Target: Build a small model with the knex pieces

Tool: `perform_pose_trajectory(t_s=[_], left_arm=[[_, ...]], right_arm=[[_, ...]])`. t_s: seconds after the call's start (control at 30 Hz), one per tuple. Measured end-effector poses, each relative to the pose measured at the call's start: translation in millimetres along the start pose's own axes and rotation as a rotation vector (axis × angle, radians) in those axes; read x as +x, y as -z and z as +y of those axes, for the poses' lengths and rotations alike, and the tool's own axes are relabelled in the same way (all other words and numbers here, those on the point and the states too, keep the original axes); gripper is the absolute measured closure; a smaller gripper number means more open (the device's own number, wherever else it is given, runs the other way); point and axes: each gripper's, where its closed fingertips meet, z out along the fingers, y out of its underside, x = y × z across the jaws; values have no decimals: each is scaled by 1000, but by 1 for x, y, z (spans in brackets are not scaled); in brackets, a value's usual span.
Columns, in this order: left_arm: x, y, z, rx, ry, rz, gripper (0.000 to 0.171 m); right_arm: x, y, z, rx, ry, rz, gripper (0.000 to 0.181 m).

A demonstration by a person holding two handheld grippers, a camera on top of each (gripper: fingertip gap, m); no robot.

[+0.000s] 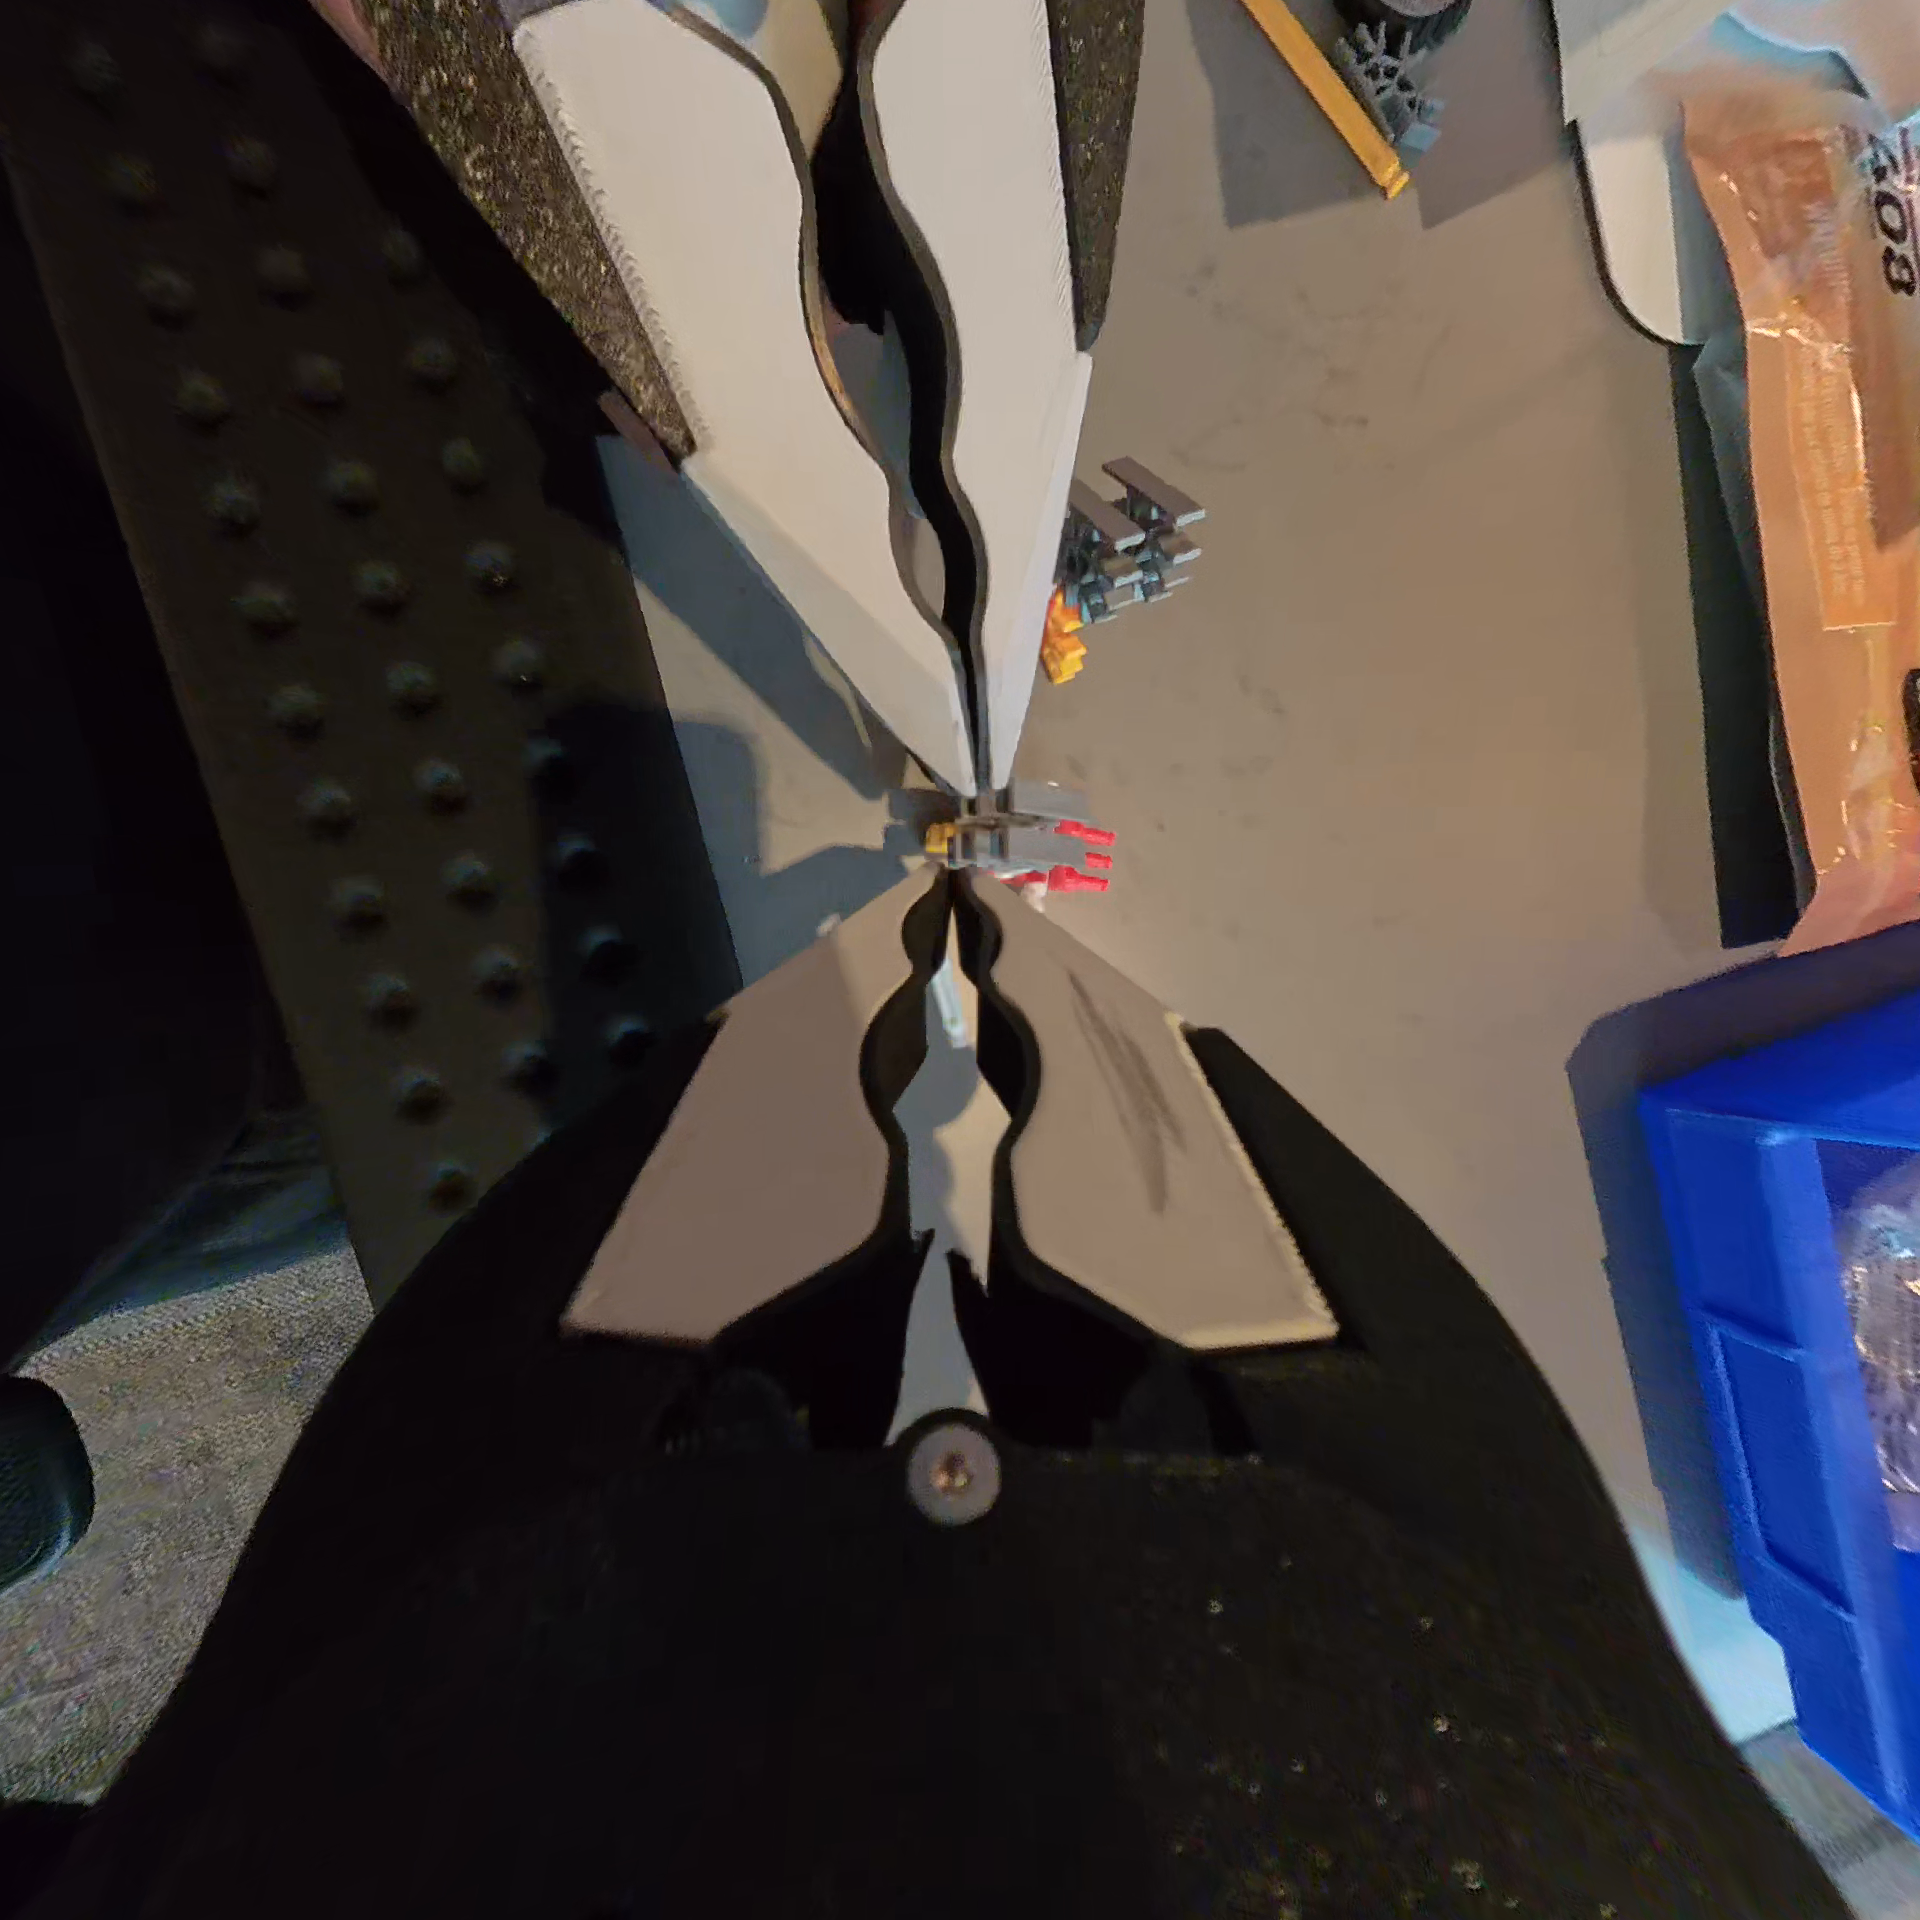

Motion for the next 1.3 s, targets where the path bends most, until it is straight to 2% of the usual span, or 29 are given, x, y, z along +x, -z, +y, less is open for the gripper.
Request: perform_pose_trajectory(t_s=[0.2, 0.37, 0.53, 0.67, 0.8, 0.87, 0.97, 1.13, 1.3], left_arm=[[1, 1, 3, -22, -35, -8, 171], [1, 1, 4, -40, -79, -31, 165], [-3, 1, 4, -54, -119, -77, 159], [-3, 2, 5, -53, -115, -86, 154], [-5, 3, 6, -62, -127, -109, 151], [-4, 2, 6, -62, -133, -111, 149], [-4, 3, 6, -61, -128, -114, 148], [-6, 4, 7, -61, -113, -135, 146], [-10, 6, 9, -64, -84, -187, 142]], right_arm=[[-3, 6, 10, 40, -36, -11, 181], [11, 9, 48, -35, -105, 84, 160], [33, 13, 75, -66, -228, 189, 152], [20, 14, 87, -83, -241, 145, 153], [-15, 1, 98, -141, -207, 6, 153], [-23, -7, 97, -129, -225, -24, 163], [-25, -13, 98, -119, -248, -34, 172], [-23, -13, 97, -129, -222, -19, 176], [-18, -16, 88, -69, -223, -2, 176]])
